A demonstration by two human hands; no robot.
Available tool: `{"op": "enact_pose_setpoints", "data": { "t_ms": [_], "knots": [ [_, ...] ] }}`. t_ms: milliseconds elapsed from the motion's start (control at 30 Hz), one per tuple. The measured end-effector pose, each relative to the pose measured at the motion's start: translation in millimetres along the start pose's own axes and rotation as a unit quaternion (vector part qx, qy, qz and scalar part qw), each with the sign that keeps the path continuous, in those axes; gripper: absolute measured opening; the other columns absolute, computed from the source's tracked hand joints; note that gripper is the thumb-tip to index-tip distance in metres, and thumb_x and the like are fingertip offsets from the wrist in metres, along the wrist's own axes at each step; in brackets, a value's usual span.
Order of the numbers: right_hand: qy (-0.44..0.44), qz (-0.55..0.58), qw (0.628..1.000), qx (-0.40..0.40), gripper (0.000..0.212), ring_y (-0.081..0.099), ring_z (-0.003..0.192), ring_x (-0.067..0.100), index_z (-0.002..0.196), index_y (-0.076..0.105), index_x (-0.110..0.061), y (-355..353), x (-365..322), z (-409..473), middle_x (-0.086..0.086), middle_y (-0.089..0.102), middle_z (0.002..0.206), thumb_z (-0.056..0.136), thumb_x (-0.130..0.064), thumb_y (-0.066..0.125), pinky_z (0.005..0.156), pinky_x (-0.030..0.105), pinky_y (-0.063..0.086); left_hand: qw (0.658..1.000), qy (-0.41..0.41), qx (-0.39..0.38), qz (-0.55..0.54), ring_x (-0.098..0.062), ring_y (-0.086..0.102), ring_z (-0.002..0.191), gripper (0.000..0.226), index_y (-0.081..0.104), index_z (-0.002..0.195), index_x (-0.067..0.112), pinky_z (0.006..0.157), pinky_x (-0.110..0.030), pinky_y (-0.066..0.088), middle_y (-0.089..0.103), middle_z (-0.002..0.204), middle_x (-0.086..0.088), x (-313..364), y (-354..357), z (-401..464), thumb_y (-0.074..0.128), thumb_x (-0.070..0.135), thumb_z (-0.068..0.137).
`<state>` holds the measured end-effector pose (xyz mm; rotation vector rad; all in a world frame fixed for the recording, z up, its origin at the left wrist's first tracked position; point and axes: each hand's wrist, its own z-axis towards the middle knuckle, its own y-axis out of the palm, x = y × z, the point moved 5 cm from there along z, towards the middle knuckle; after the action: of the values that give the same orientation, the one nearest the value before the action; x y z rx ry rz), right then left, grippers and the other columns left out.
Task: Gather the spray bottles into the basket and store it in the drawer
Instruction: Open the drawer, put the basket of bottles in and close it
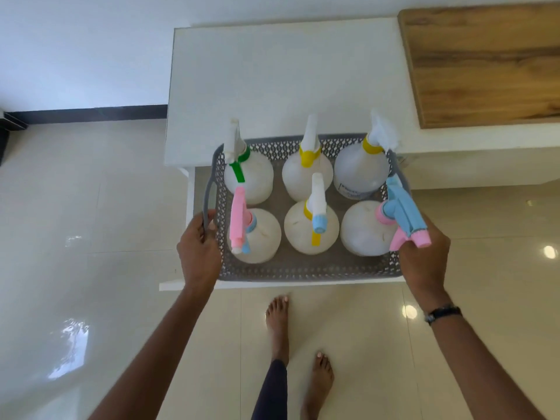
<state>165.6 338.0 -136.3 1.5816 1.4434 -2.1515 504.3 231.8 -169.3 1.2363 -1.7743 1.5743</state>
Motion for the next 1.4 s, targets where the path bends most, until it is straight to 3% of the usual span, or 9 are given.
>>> {"op": "enact_pose_setpoints", "data": {
  "t_ms": [167, 367, 500, 667, 767, 1000, 1100, 1267, 1400],
  "knots": [
    [0.017, 0.005, 1.0, -0.009, 0.023, 0.042, 0.06, 0.022, 0.081, 0.059, -0.009, -6, 25, -30, -0.001, 0.046, 0.057, 0.078, -0.01, 0.037, 0.056, 0.028, 0.033, 1.0, -0.012, -0.01, 0.015, -0.017, 0.062, 0.088, 0.023, 0.066, 0.109, 0.016, 0.085, -0.043, 0.055, 0.069, 0.096, 0.001, -28, 3, -28, 0.051, 0.006, 0.095],
    [0.038, 0.006, 0.999, -0.01, 0.034, 0.041, 0.063, 0.025, 0.08, 0.056, 0.014, 6, 46, -31, 0.013, 0.049, 0.065, 0.071, -0.012, 0.035, 0.06, 0.033, 0.034, 1.0, -0.012, -0.009, 0.021, -0.016, 0.058, 0.093, 0.026, 0.065, 0.116, 0.009, 0.08, -0.03, 0.046, 0.068, 0.105, -0.004, -33, 14, -24, 0.048, 0.004, 0.096],
    [0.026, 0.004, 1.0, -0.006, 0.029, 0.044, 0.059, 0.04, 0.079, 0.054, 0.013, 20, 55, -20, 0.024, 0.052, 0.064, 0.074, -0.01, 0.038, 0.059, 0.034, 0.035, 1.0, -0.023, -0.01, 0.011, -0.015, 0.057, 0.094, 0.026, 0.064, 0.116, 0.01, 0.079, -0.026, 0.043, 0.065, 0.104, 0.0, -32, 22, -9, 0.047, 0.004, 0.097],
    [0.019, 0.014, 1.0, -0.018, 0.022, 0.039, 0.059, 0.021, 0.07, 0.056, 0.003, 43, 64, -8, -0.001, 0.041, 0.054, 0.076, -0.01, 0.039, 0.054, 0.025, 0.03, 0.999, -0.042, -0.023, 0.015, -0.015, 0.056, 0.092, 0.027, 0.063, 0.115, 0.012, 0.067, -0.016, 0.043, 0.062, 0.101, 0.004, -41, 31, 13, 0.047, 0.002, 0.096],
    [0.013, -0.001, 1.0, -0.026, 0.029, 0.043, 0.058, 0.02, 0.074, 0.061, 0.006, 56, 73, -4, 0.006, 0.05, 0.061, 0.079, -0.012, 0.038, 0.052, 0.022, 0.032, 0.998, -0.058, -0.035, 0.017, -0.013, 0.055, 0.089, 0.027, 0.062, 0.115, 0.012, 0.066, -0.013, 0.041, 0.061, 0.1, 0.005, -47, 37, 23, 0.046, 0.001, 0.096],
    [0.002, -0.006, 0.998, -0.058, 0.021, 0.052, 0.062, -0.01, 0.076, 0.062, 0.004, 81, 98, 3, 0.008, 0.057, 0.067, 0.09, 0.003, 0.046, 0.049, 0.003, 0.034, 0.991, -0.114, -0.066, 0.01, -0.016, 0.058, 0.092, 0.025, 0.062, 0.111, 0.013, 0.071, -0.026, 0.047, 0.066, 0.105, -0.001, -78, 52, 37, 0.047, 0.001, 0.095],
    [0.029, -0.004, 0.997, -0.073, 0.024, 0.052, 0.06, -0.006, 0.072, 0.062, 0.005, 91, 119, 8, 0.006, 0.059, 0.062, 0.093, 0.002, 0.051, 0.047, 0.005, 0.032, 0.988, -0.137, -0.077, -0.002, -0.018, 0.06, 0.094, 0.025, 0.061, 0.108, 0.013, 0.078, -0.033, 0.047, 0.068, 0.112, -0.006, -92, 58, 42, 0.047, -0.002, 0.093],
    [0.092, 0.029, 0.989, -0.113, 0.015, 0.058, 0.065, -0.009, 0.083, 0.066, -0.003, 109, 144, 14, -0.027, 0.064, 0.066, 0.091, 0.002, 0.055, 0.051, 0.003, 0.041, 0.981, -0.168, -0.097, 0.002, -0.026, 0.065, 0.101, 0.021, 0.061, 0.1, 0.02, 0.093, -0.046, 0.054, 0.07, 0.108, -0.008, -110, 75, 56, 0.051, 0.002, 0.092],
    [0.137, 0.058, 0.98, -0.129, 0.011, 0.06, 0.063, -0.01, 0.091, 0.066, -0.009, 124, 155, 20, -0.027, 0.065, 0.061, 0.094, -0.006, 0.055, 0.054, 0.005, 0.046, 0.977, -0.188, -0.098, 0.012, -0.023, 0.063, 0.097, 0.024, 0.061, 0.101, 0.016, 0.094, -0.044, 0.053, 0.069, 0.108, -0.009, -124, 91, 70, 0.05, -0.003, 0.091]
  ]
}}
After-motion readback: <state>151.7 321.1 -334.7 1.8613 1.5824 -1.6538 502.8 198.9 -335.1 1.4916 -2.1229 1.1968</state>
